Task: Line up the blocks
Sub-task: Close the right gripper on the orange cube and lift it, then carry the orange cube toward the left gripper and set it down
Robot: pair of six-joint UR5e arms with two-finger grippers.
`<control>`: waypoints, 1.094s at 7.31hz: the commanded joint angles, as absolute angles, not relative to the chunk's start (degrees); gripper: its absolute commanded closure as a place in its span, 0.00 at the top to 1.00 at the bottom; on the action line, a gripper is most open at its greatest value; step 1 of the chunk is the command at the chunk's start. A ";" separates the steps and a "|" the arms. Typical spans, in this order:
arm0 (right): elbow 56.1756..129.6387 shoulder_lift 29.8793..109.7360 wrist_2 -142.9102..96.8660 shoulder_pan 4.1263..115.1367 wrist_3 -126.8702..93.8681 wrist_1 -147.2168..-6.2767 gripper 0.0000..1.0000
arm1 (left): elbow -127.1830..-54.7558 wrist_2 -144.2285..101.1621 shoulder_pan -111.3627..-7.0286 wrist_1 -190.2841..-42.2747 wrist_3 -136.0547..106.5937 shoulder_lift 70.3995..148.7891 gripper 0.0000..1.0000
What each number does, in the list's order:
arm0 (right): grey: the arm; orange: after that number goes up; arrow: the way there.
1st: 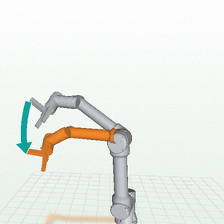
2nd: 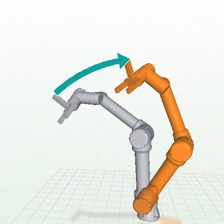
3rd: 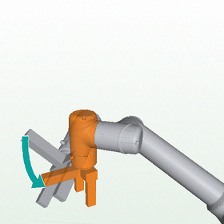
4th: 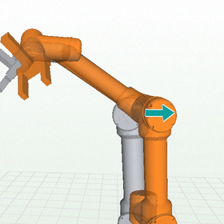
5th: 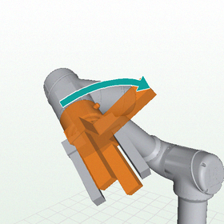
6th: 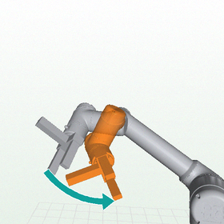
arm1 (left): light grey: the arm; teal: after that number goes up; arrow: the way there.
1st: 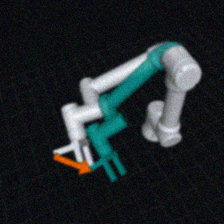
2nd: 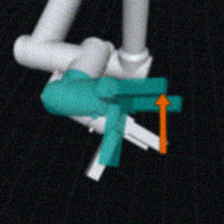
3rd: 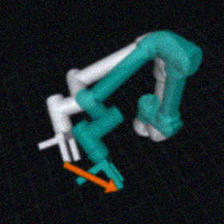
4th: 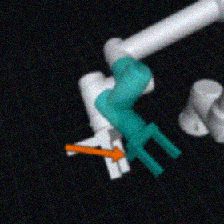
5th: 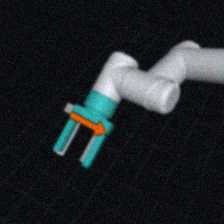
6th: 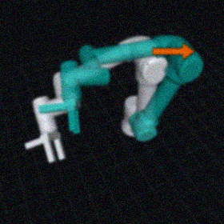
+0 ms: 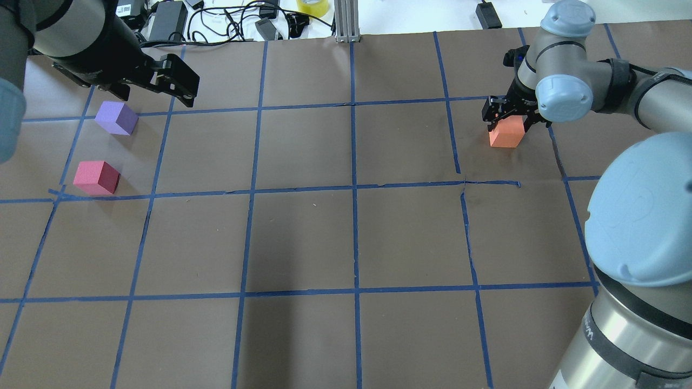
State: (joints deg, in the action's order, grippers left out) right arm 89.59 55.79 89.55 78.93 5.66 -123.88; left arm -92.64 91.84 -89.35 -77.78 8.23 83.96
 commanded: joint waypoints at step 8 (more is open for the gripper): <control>81.76 55.22 89.21 103.50 -16.68 -123.49 0.00 | -92.64 91.93 -89.30 -77.70 8.08 84.11 1.00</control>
State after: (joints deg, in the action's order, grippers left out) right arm 84.31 57.44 89.27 98.94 -13.45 -123.42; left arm -92.64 91.83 -89.35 -77.69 7.98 84.19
